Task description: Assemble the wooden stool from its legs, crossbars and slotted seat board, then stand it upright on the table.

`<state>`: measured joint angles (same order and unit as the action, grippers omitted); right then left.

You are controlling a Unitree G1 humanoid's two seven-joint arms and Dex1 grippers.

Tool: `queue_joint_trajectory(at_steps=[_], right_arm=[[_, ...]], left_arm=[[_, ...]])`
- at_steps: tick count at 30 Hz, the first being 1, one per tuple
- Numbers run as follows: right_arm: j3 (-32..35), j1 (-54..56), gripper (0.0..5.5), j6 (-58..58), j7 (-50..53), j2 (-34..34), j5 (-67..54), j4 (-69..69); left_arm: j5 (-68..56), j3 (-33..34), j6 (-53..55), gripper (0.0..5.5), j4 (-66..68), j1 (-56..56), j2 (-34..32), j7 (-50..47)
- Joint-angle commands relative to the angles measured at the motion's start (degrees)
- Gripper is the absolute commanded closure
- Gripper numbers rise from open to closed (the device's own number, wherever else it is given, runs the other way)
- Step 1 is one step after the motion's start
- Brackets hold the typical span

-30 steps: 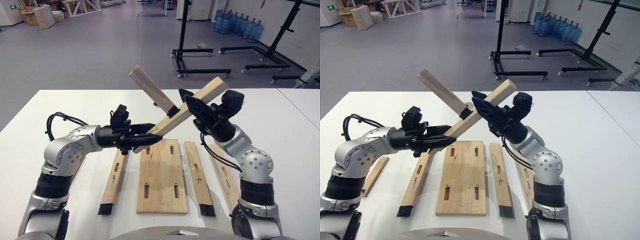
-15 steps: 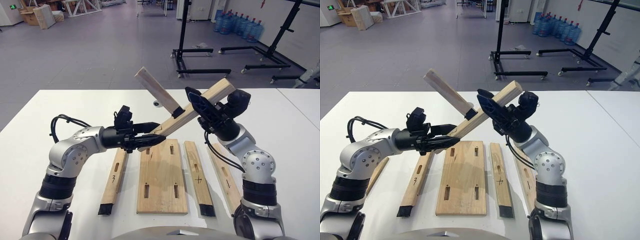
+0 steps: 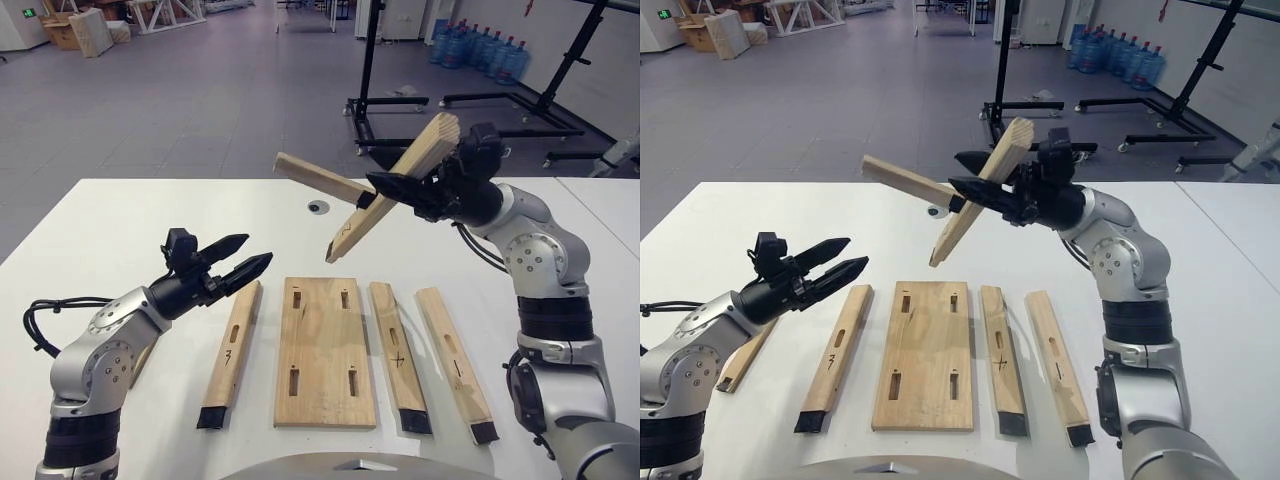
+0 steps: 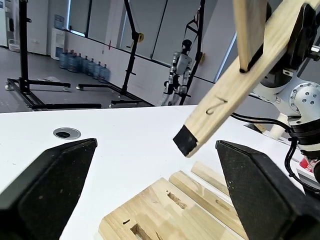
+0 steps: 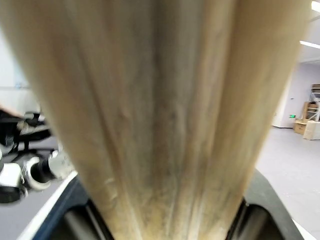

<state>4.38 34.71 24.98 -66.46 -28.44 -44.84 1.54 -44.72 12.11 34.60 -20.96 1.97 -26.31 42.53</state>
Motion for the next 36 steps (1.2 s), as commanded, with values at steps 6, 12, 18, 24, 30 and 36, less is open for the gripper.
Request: queue_joint_trajectory(at_steps=[6, 12, 18, 24, 30, 36], right_arm=[[-5.60, -8.00, 3.44, -11.03, -6.51, -1.32, 11.37, -0.42], [-6.40, -12.06, 3.44, -16.17, -5.95, 0.04, 14.91, -2.44], [-6.82, -11.32, 3.44, -20.20, -5.97, 1.67, 15.91, -6.39], [-9.66, -12.65, 3.44, -18.44, -9.86, 0.39, 15.39, -4.76], [-11.42, -13.39, 3.45, -19.54, -11.80, -0.51, 16.74, -4.74], [-11.77, -11.51, 3.44, -11.90, -14.39, -2.45, 13.51, -8.71]], left_arm=[[2.08, -1.07, 0.75, 1.15, 1.30, 3.05, -1.21, -3.93], [2.17, -0.82, 2.18, 1.15, 5.40, 6.94, -4.00, -2.61], [3.73, -2.08, 1.15, 1.15, 7.46, 7.98, -4.12, -1.60], [4.93, -2.06, -0.21, 1.15, 9.30, 8.47, -3.87, -1.17], [5.80, -2.43, -1.41, 1.15, 10.67, 8.92, -3.47, 0.13], [6.88, -2.81, -2.84, 1.15, 12.66, 9.96, -2.97, 0.20]])
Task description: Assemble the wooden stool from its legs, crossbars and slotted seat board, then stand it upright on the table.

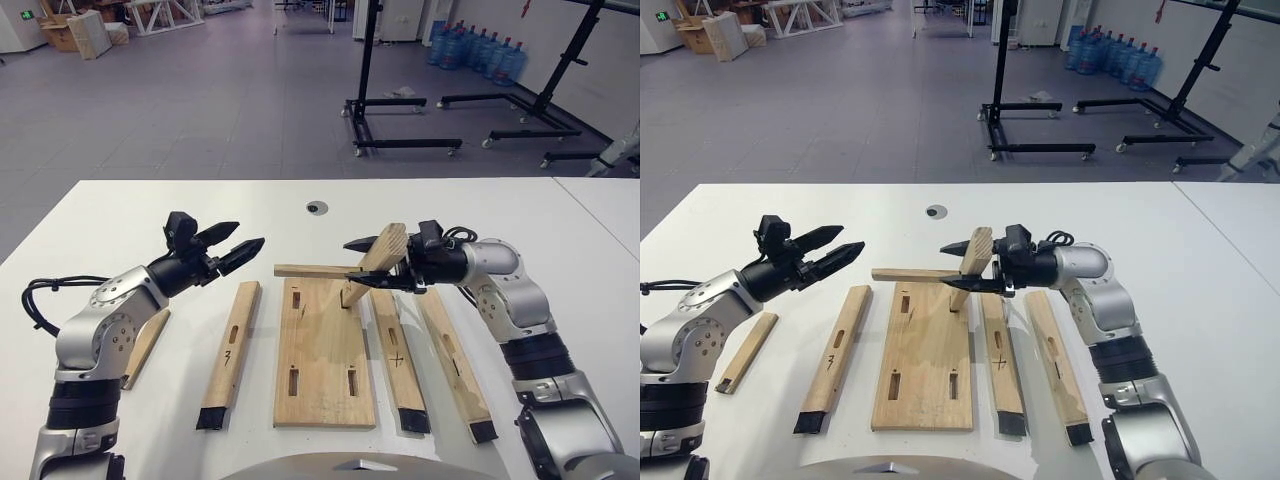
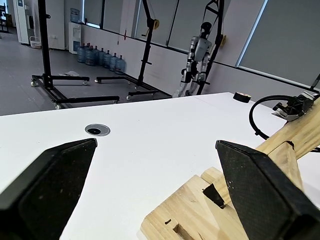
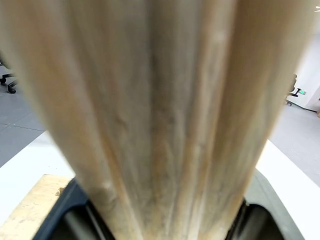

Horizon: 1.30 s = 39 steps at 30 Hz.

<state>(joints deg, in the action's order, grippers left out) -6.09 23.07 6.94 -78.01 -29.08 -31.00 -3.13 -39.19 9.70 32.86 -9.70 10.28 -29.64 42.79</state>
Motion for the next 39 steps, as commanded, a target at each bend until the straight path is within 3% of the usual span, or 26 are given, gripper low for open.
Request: queue_joint_trajectory(at_steps=[1, 10, 11, 16, 19, 23, 27, 32, 34, 36, 39], right_arm=[[-1.53, 1.38, 3.44, 6.65, -3.55, -1.95, -0.04, -6.39], [-2.46, 11.13, 3.45, 9.23, -3.79, -1.04, 3.20, -18.51], [-2.30, 11.41, 3.07, 10.19, -3.55, -1.05, 2.75, -18.06], [1.60, 10.16, 2.26, 12.04, 0.44, -0.64, 1.21, -13.98], [5.63, 7.76, 1.75, 14.21, 2.86, -2.48, -0.75, -10.01], [15.72, 5.00, 1.21, 17.36, 8.96, -3.74, -6.41, -6.35], [28.31, 2.47, 1.15, 22.28, 20.50, -1.12, -18.92, 3.62], [33.52, -6.69, 1.15, 27.56, 34.14, 3.19, -28.72, 15.45], [33.82, -12.92, 1.15, 25.99, 45.61, 9.34, -26.82, 20.97], [27.88, -21.19, 1.15, 21.11, 59.39, 12.88, -8.46, 25.15], [19.92, -30.83, 1.15, 20.54, 68.50, 10.75, 9.16, 28.15]], left_arm=[[1.78, -0.56, -1.57, 1.15, 1.95, 1.63, 0.69, -0.26], [3.62, -1.19, -3.76, 1.15, 2.92, -0.05, 3.40, -0.98], [3.98, -1.17, -4.03, 1.15, 3.21, -0.11, 3.61, -1.25], [6.31, -1.13, -4.64, 1.15, 3.26, -0.93, 4.26, -3.58], [6.62, 0.35, -5.17, 1.15, 2.27, -2.30, 4.04, -4.50], [6.26, 3.25, -4.56, 1.15, -1.33, -3.85, 2.75, -6.92], [5.27, 7.02, -2.31, 1.15, -7.27, -7.15, 0.66, -9.11], [6.93, 7.41, -1.84, 1.15, -11.04, -10.52, 2.39, -14.18], [8.07, 6.71, -2.69, 1.15, -11.23, -11.16, 3.59, -16.11], [9.10, 6.69, -3.09, 1.15, -12.11, -11.96, 4.67, -18.47], [10.33, 7.66, -3.61, 1.15, -11.91, -12.84, 6.63, -22.05]])
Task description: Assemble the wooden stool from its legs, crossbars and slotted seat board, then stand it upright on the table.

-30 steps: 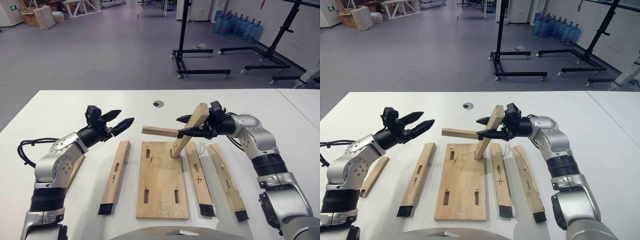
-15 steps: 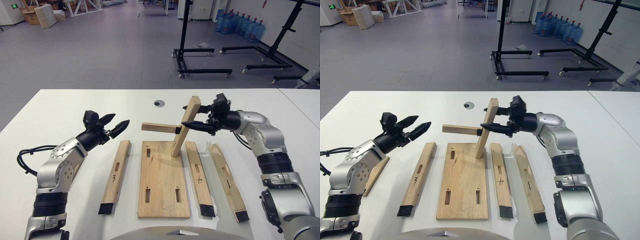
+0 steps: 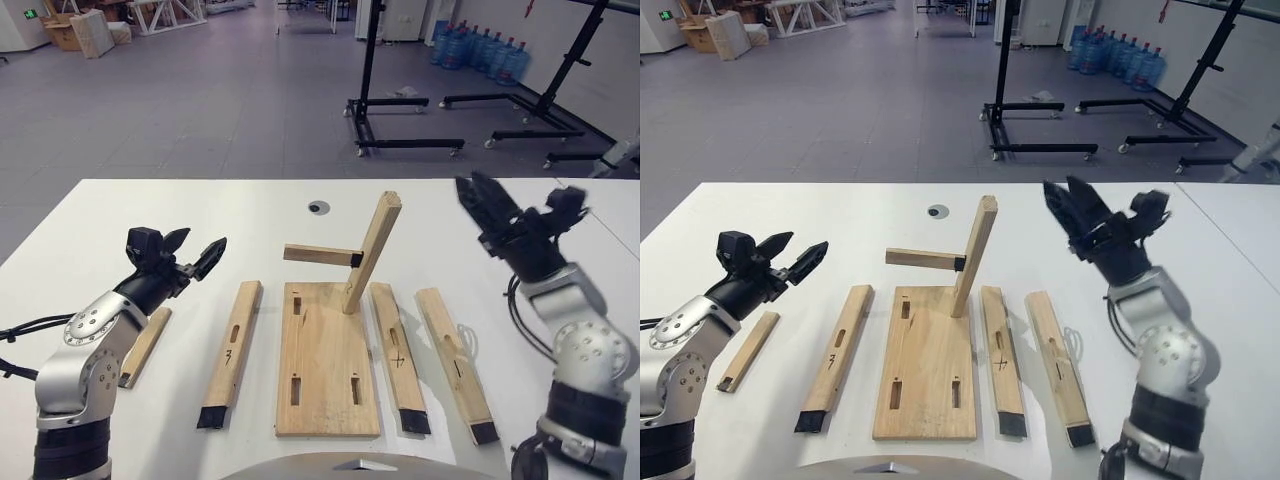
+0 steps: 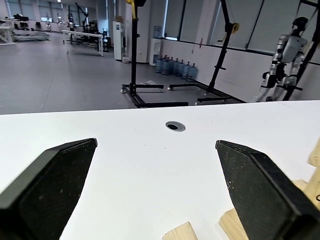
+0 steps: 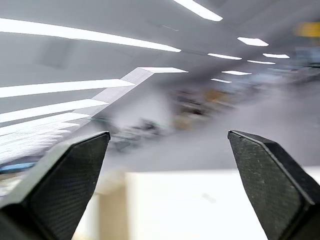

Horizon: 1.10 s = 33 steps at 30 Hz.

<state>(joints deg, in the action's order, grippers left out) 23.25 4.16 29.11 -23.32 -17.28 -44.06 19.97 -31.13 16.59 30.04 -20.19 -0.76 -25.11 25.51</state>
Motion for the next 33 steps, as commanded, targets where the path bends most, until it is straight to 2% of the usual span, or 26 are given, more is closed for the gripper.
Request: queue_joint_trajectory(at_steps=[1, 4, 7, 12, 20, 26, 29, 33], right_arm=[[-11.07, -14.56, 1.15, -0.05, 16.29, -1.75, 26.08, 6.96], [-13.88, -21.64, 1.15, 6.60, 15.60, -4.10, 27.07, 17.55], [-14.02, -25.63, 1.15, 13.96, 15.27, -5.75, 26.58, 23.00], [-15.04, -28.12, 1.15, 24.00, 16.64, -5.04, 25.91, 25.91], [-15.23, -32.38, 1.15, 33.19, 14.97, -5.58, 25.30, 23.70], [-14.87, -28.44, 2.08, 41.22, 13.82, -6.10, 23.97, 20.30], [-17.15, -24.95, 2.65, 39.59, 12.50, -9.14, 25.35, 17.76], [-13.06, -18.03, 3.34, 40.80, 13.85, -7.42, 24.83, 12.97]], left_arm=[[2.96, 0.94, -1.32, 1.15, -0.39, -1.82, 2.25, -5.46], [4.72, 2.63, -2.27, 1.15, -1.89, -4.62, 3.38, -8.91], [6.28, 2.86, -3.12, 1.15, -2.83, -5.91, 4.71, -11.40], [6.01, 1.53, -2.23, 1.15, -4.53, -6.60, 5.12, -11.48], [5.74, 0.83, -0.69, 1.15, -5.84, -6.63, 5.00, -11.86], [6.30, -0.11, -1.46, 1.15, -4.60, -5.44, 5.33, -11.92], [6.21, -0.55, -1.45, 1.15, -3.83, -4.73, 5.42, -11.65], [5.72, -1.38, -2.33, 1.15, -3.92, -3.87, 5.91, -10.79]])
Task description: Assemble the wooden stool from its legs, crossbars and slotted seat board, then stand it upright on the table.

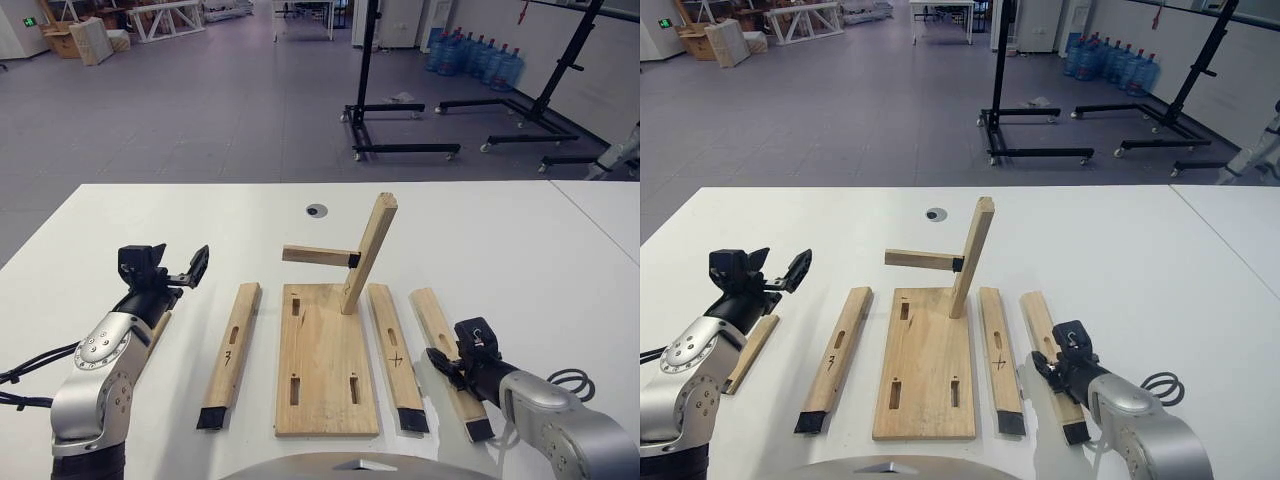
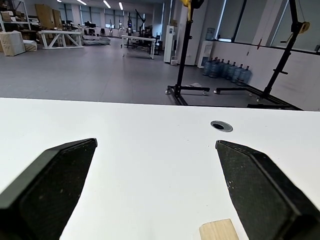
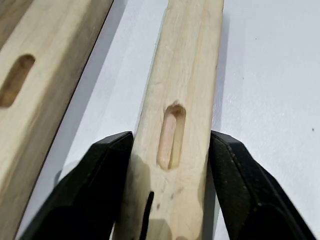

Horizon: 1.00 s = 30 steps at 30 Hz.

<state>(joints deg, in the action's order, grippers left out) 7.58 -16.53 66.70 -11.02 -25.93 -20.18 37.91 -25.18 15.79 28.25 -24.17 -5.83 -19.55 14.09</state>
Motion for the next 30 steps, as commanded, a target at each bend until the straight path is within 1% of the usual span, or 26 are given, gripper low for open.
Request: queue_joint_trajectory(at_steps=[1, 3, 6, 8, 9, 11, 14, 16, 17, 19, 21, 23, 25, 26, 30], right_arm=[[3.49, 4.15, 3.40, 2.91, 1.54, 1.53, 0.65, -5.79], [5.00, 8.47, 3.47, 1.55, 1.09, 2.58, -0.61, -6.73], [5.47, 15.48, 3.47, -0.83, 0.90, 2.75, -0.39, -9.61], [5.68, 20.33, 3.47, -5.41, -0.36, 1.02, 0.70, -13.71], [6.22, 23.17, 3.47, -9.95, -2.13, 0.24, 0.74, -16.04], [8.58, 28.71, 3.47, -17.12, -6.10, -0.67, -1.24, -20.32], [14.19, 35.89, 3.47, -22.28, -17.20, -2.24, -11.55, -22.22], [18.47, 40.75, 3.47, -19.08, -23.49, -3.46, -24.20, -19.50], [19.60, 42.99, 3.47, -17.49, -24.84, -4.13, -29.27, -18.41], [16.77, 49.62, 3.47, -16.35, -26.51, -6.10, -34.11, -15.25], [14.17, 53.96, 3.47, -15.63, -27.00, -6.63, -38.39, -11.91], [11.14, 56.44, 3.47, -15.05, -27.42, -5.47, -43.62, -8.94], [6.48, 55.16, 3.47, -15.65, -29.09, -4.66, -44.05, -6.78], [4.16, 54.12, 3.47, -15.83, -29.45, -3.76, -44.08, -6.22], [-2.03, 51.79, 3.47, -18.02, -30.81, -1.01, -43.41, -4.70]], left_arm=[[-0.47, -0.50, -0.87, 1.15, -0.18, 1.36, 0.61, 0.69], [-0.92, -0.29, -1.75, 1.15, -0.10, 2.19, 1.05, 1.04], [-1.71, 0.41, -3.60, 1.15, 0.31, 3.06, 1.30, 2.12], [-3.49, 1.98, -4.94, 1.15, 0.23, 3.80, 1.50, 2.93], [-5.25, 2.97, -5.67, 1.15, 0.01, 4.33, 1.54, 3.88], [-9.19, 5.15, -7.58, 1.15, -0.25, 5.54, 1.63, 6.22], [-16.99, 7.27, -7.86, 1.15, -0.44, 7.57, 0.47, 11.32], [-23.81, 6.85, -5.37, 1.15, -2.12, 7.98, -1.40, 16.71], [-27.05, 6.47, -3.92, 1.15, -2.87, 8.04, -2.46, 19.17], [-34.29, 4.36, 0.39, 1.15, -5.03, 5.99, -6.66, 29.62], [-35.46, 1.98, 2.78, 1.15, -3.99, 6.45, -9.63, 34.67], [-35.34, 0.59, 3.81, 1.15, -2.56, 9.15, -10.76, 35.22], [-37.24, 0.28, 4.53, 1.15, -2.86, 11.56, -10.77, 34.86], [-40.13, 0.88, 5.22, 1.15, -3.65, 12.14, -10.78, 34.83], [-47.53, 1.22, 7.78, 1.15, -6.33, 15.35, -11.95, 32.81]])
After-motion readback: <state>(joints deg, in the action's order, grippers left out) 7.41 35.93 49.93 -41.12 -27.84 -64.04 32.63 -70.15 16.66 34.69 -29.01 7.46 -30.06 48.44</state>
